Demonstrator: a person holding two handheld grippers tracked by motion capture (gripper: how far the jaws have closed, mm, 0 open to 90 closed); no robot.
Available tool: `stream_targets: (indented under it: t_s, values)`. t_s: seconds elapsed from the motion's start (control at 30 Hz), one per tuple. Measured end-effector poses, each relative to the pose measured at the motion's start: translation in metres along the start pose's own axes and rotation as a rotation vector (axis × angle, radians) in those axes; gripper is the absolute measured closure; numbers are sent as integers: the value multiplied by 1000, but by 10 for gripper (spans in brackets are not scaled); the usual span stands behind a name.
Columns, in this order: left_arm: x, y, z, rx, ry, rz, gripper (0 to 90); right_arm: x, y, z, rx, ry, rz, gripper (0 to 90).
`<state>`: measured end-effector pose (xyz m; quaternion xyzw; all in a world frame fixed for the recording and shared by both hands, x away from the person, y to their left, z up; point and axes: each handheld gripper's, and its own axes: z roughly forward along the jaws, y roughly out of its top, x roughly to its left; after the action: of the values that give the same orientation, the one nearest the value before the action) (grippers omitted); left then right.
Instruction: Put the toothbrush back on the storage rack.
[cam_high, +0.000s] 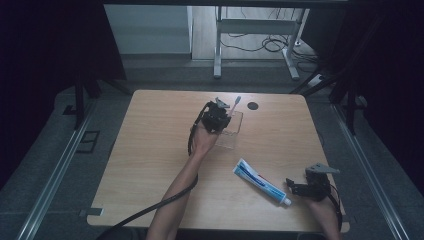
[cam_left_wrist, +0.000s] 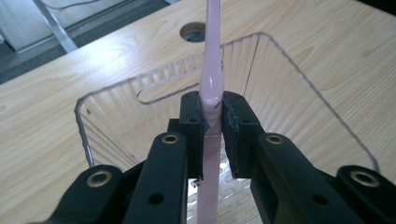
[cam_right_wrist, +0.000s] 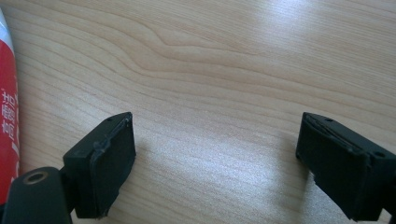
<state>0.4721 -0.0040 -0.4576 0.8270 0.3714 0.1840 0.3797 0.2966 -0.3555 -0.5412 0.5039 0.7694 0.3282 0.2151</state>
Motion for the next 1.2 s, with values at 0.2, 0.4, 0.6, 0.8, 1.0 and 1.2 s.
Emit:
stream_targets:
  t_s: [0.2, 0.4, 0.6, 0.8, 1.0, 1.2]
  values:
    - [-1, -2, 2, 28, 7, -16, 788, 0, 0, 0, 0, 0, 0, 114]
    - [-3, -3, 5, 59, 12, -18, 786, 0, 0, 0, 0, 0, 0, 114]
    - [-3, -3, 7, 93, 17, -22, 782, 0, 0, 0, 0, 1, -1, 114]
    - [-4, -2, 7, 117, 14, -21, 771, 0, 0, 0, 0, 1, -1, 114]
    - [-4, -2, 7, 115, 11, -18, 695, 0, 0, 0, 0, 1, -2, 114]
    - [-5, -1, 2, 89, 8, -18, 599, 0, 0, 0, 0, 1, -1, 114]
